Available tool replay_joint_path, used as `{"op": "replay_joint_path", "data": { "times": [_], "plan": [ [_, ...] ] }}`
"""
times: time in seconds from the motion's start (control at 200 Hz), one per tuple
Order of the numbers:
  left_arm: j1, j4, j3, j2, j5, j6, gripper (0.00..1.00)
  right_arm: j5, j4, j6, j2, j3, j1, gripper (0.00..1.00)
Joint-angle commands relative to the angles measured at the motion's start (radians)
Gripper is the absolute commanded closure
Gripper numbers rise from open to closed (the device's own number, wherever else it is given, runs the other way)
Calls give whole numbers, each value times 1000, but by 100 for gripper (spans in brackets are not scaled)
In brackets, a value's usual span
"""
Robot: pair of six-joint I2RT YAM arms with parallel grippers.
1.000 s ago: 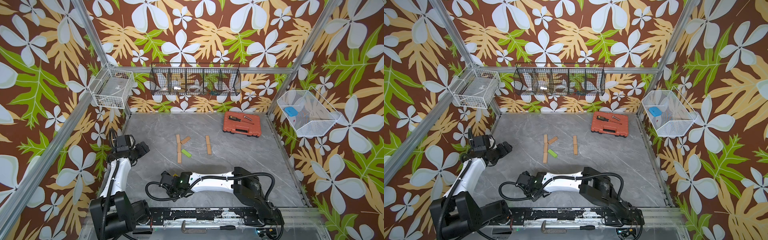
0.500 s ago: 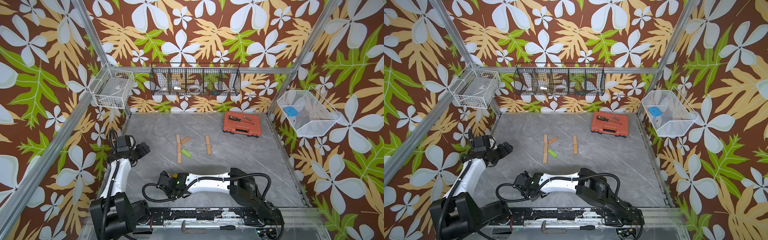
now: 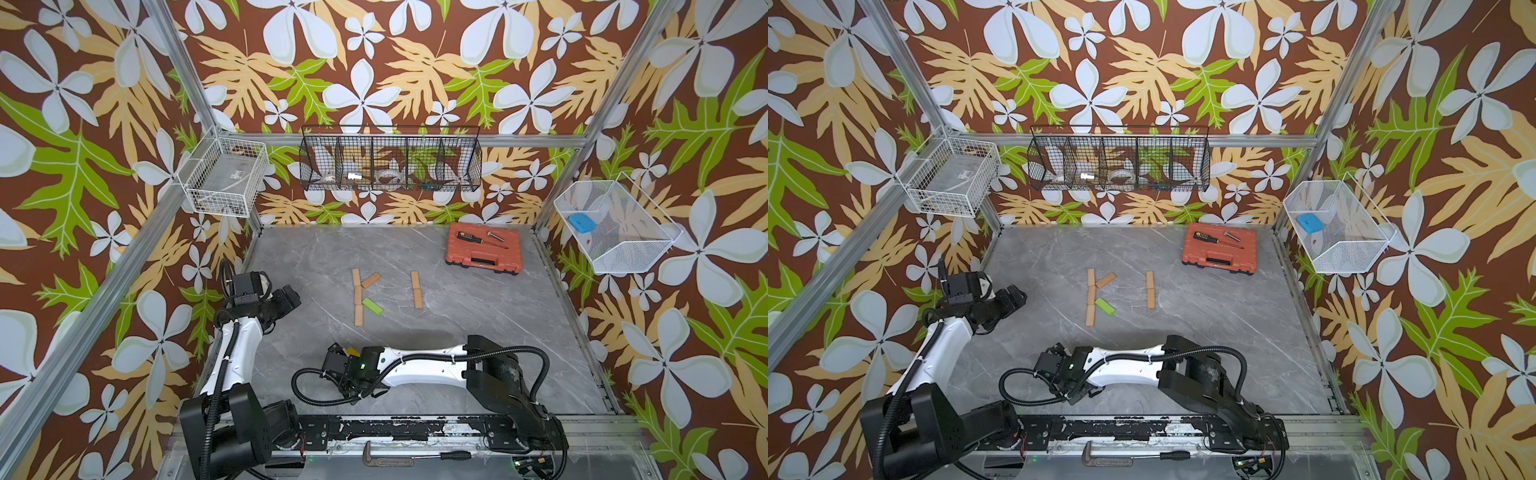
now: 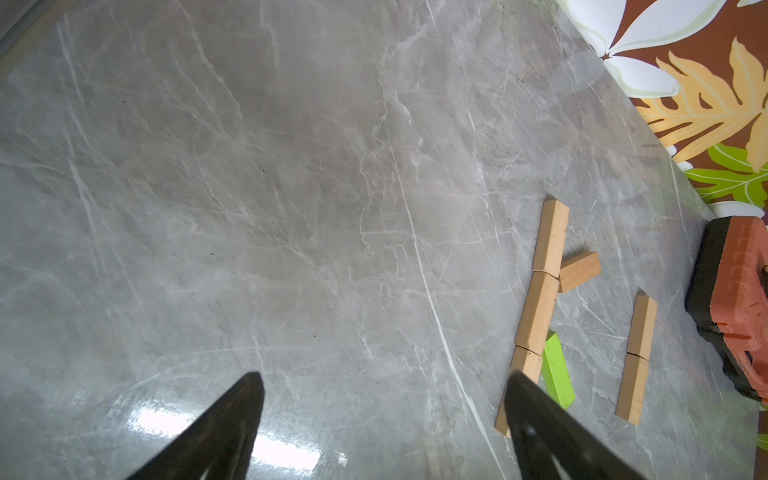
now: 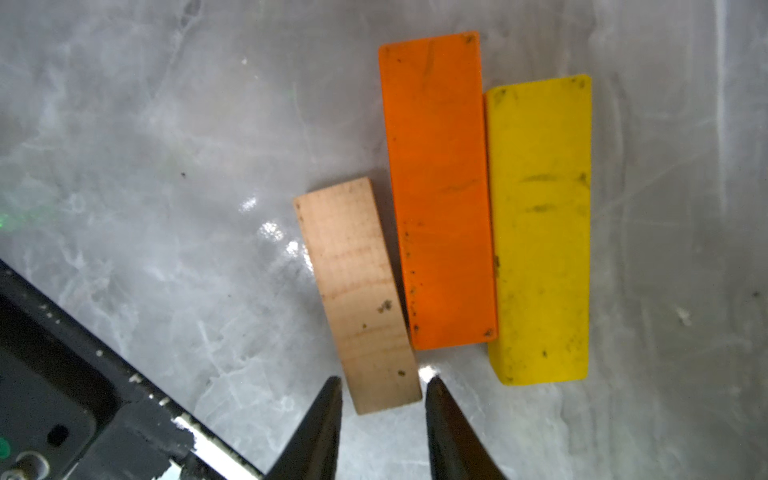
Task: Assemble the letter k with building blocks
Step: Pick up the building block from the center of the board, then place the building block at the center of the board.
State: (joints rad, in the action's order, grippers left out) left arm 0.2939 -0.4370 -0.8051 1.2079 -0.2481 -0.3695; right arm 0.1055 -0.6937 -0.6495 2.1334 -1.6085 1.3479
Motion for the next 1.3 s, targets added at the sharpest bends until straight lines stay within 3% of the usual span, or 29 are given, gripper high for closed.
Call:
{"op": "replay_joint_path", "data": {
  "times": [0.0, 0.255, 0.485, 0.686, 0.841, 1.046, 1.291],
  "plan": [
    [2, 21, 0, -1, -8, -3, 8, 4, 4, 14, 17, -16, 0, 62],
    [2, 21, 0, 0, -13, -2, 7, -16, 11, 29, 36, -27, 0, 64],
    [2, 21, 0, 1, -14, -1, 8, -9, 21, 30, 11, -13, 1, 72],
    [2, 16, 3, 0, -20, 3, 8, 28, 48, 25, -112, 20, -11, 76],
    [-9, 33, 12, -43, -96, -5, 8, 79, 68, 2, -266, 134, -112, 78],
    [-145, 32, -31, -98, -99, -6, 8, 103, 98, 28, -440, 308, -338, 78],
    [-407, 79, -81, -93, -97, -13, 8, 51, 163, 42, -524, 458, -549, 78]
  ]
}}
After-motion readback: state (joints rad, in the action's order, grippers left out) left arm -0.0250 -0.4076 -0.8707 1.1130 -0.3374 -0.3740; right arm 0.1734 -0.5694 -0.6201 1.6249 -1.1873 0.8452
